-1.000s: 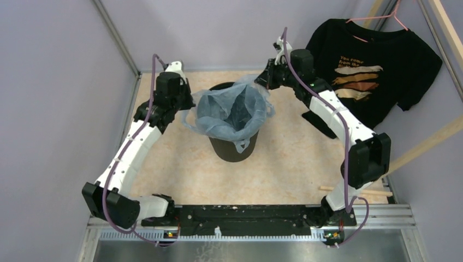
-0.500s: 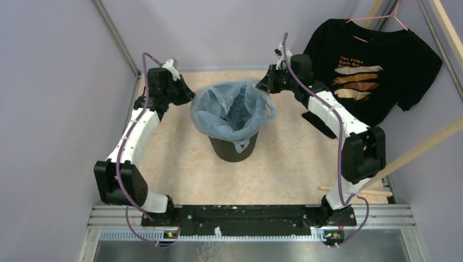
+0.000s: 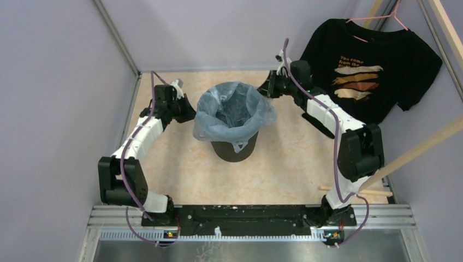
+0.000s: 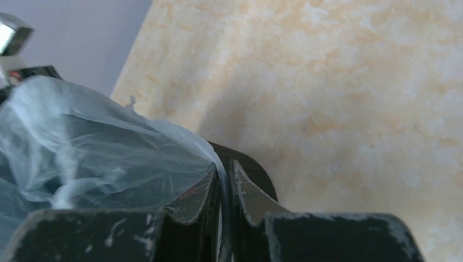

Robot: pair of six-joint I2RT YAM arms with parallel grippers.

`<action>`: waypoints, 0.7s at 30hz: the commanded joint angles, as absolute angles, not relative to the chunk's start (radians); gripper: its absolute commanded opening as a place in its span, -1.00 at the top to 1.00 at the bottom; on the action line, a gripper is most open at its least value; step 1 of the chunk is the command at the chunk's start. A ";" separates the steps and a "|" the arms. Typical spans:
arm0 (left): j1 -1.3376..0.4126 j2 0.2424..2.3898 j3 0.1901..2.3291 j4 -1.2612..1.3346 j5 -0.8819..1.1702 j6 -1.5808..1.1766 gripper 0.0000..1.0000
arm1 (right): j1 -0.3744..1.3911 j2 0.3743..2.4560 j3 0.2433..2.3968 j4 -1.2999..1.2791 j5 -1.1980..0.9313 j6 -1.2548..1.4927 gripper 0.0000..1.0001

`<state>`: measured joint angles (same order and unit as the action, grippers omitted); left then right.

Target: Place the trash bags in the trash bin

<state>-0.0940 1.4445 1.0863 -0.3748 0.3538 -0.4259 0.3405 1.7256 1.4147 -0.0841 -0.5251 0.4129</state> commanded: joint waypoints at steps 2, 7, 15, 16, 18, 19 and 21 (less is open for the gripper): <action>-0.087 1.412 1.122 -0.373 0.366 -0.404 1.00 | 0.310 1.697 1.306 -0.045 -0.491 0.397 0.79; -0.086 1.404 1.090 -0.428 0.291 -0.400 1.00 | 0.310 1.675 1.304 -0.096 -0.516 0.405 0.74; -0.085 1.181 1.093 -0.575 0.119 -0.405 -0.33 | 0.311 1.466 1.318 -0.328 -0.343 0.350 -0.10; -0.086 1.142 1.079 -0.584 0.101 -0.402 -0.37 | 0.310 1.435 1.302 -0.345 -0.321 0.344 -0.20; -0.086 1.063 1.033 -0.584 0.088 -0.403 -0.44 | 0.310 1.371 1.262 -0.371 -0.275 0.333 -0.35; -0.086 1.016 1.007 -0.588 0.088 -0.408 -0.48 | 0.310 1.342 1.238 -0.378 -0.261 0.330 -0.41; -0.085 0.966 0.958 -0.590 0.108 -0.423 -0.56 | 0.310 1.284 1.184 -0.374 -0.261 0.329 -0.49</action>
<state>-0.0910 1.0630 1.0405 -0.5518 0.1371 -0.4156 0.3176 1.3964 1.2564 -0.3283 -0.3290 0.3584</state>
